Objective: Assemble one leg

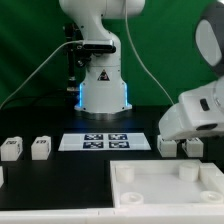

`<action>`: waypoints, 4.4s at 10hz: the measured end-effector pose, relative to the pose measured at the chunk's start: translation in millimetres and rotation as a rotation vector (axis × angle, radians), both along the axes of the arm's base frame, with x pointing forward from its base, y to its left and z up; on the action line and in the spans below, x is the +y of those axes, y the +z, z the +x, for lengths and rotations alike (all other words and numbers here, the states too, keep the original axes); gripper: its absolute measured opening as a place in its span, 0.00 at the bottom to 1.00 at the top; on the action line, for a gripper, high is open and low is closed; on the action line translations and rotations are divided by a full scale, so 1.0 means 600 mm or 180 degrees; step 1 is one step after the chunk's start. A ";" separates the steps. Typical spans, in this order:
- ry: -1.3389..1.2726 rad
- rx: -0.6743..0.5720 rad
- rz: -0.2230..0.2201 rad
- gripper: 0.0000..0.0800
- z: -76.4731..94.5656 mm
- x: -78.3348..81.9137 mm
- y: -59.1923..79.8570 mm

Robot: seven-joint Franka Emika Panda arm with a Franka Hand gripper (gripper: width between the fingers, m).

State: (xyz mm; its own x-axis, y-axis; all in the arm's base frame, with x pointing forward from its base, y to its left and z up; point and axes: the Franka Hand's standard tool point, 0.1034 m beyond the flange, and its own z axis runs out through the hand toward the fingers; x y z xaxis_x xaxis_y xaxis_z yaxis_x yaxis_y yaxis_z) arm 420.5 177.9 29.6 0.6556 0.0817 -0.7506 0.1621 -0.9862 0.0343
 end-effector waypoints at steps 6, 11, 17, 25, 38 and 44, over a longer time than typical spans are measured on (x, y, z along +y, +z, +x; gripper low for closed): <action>-0.0084 0.0165 -0.0167 0.81 -0.049 0.000 -0.022; -0.0098 0.0221 -0.0169 0.81 -0.051 0.008 -0.029; -0.0075 0.0247 -0.0173 0.49 -0.058 0.011 -0.036; -0.0069 0.0255 -0.0169 0.36 -0.059 0.012 -0.034; -0.0264 -0.2651 0.0628 0.37 0.079 0.000 0.101; -0.0046 -0.4240 0.1065 0.37 0.179 -0.034 0.190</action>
Offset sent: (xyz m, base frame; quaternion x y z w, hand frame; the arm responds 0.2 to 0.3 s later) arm -0.0237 -0.0044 -0.0042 0.0064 -0.0064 0.0351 0.9993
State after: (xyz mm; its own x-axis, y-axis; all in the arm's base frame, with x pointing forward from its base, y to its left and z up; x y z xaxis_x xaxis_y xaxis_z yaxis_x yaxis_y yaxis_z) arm 527.8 157.7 143.5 0.8605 0.1197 0.4951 0.1841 -0.9794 -0.0831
